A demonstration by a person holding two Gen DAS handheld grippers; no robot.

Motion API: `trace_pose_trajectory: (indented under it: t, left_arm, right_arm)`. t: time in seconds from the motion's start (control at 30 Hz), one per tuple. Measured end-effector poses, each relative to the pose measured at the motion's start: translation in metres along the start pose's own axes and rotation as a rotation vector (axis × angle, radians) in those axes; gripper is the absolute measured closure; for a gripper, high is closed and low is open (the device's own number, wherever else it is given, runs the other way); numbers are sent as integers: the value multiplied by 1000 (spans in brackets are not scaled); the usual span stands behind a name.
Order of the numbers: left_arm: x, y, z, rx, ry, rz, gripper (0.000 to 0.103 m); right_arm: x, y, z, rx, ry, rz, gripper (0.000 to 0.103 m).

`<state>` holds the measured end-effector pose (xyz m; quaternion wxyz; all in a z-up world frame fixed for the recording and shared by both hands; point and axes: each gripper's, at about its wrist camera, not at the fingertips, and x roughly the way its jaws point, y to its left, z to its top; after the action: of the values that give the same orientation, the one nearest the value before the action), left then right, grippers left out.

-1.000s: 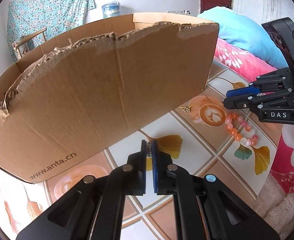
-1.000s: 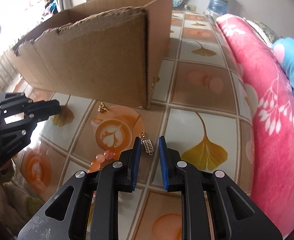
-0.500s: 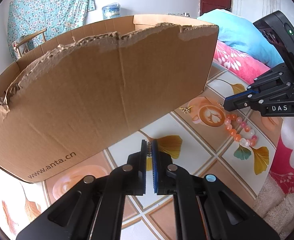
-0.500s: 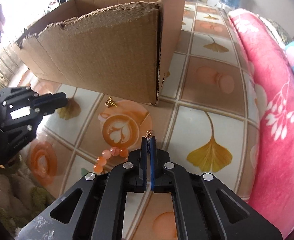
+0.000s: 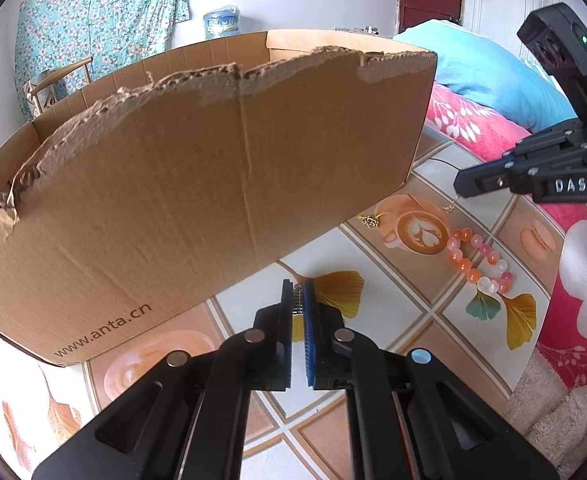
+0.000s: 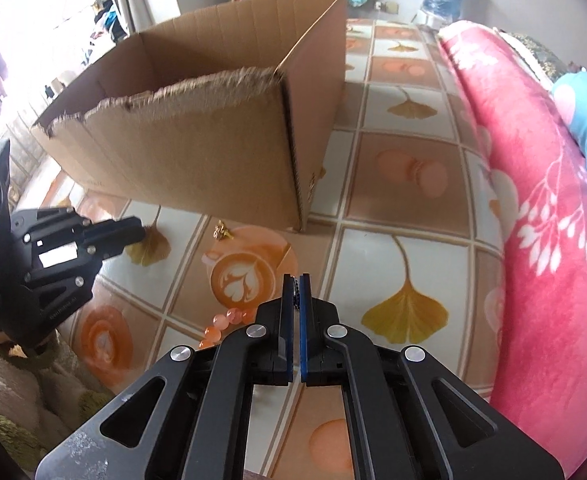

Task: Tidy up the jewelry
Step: 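Carry the coil earring into the box and open the right gripper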

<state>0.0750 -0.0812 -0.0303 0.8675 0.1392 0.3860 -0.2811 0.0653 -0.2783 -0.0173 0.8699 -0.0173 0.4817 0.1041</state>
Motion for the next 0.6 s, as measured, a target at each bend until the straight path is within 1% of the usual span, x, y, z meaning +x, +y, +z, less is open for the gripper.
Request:
trace_pose_trajectory:
  t: [0.23,0.47,0.6]
  left_arm:
    - [-4,4,-1,-11,-11,-12,99]
    - [-31,-1,6,3,-81,-25,99]
    - [-64,-2,16,9,-159,-27,99]
  right_arm:
    - [-22,0,2,29,-53,5,103]
    - [-46,6,13,3,-130,0,103]
    - [-68,18,19,-41,-211,25,103]
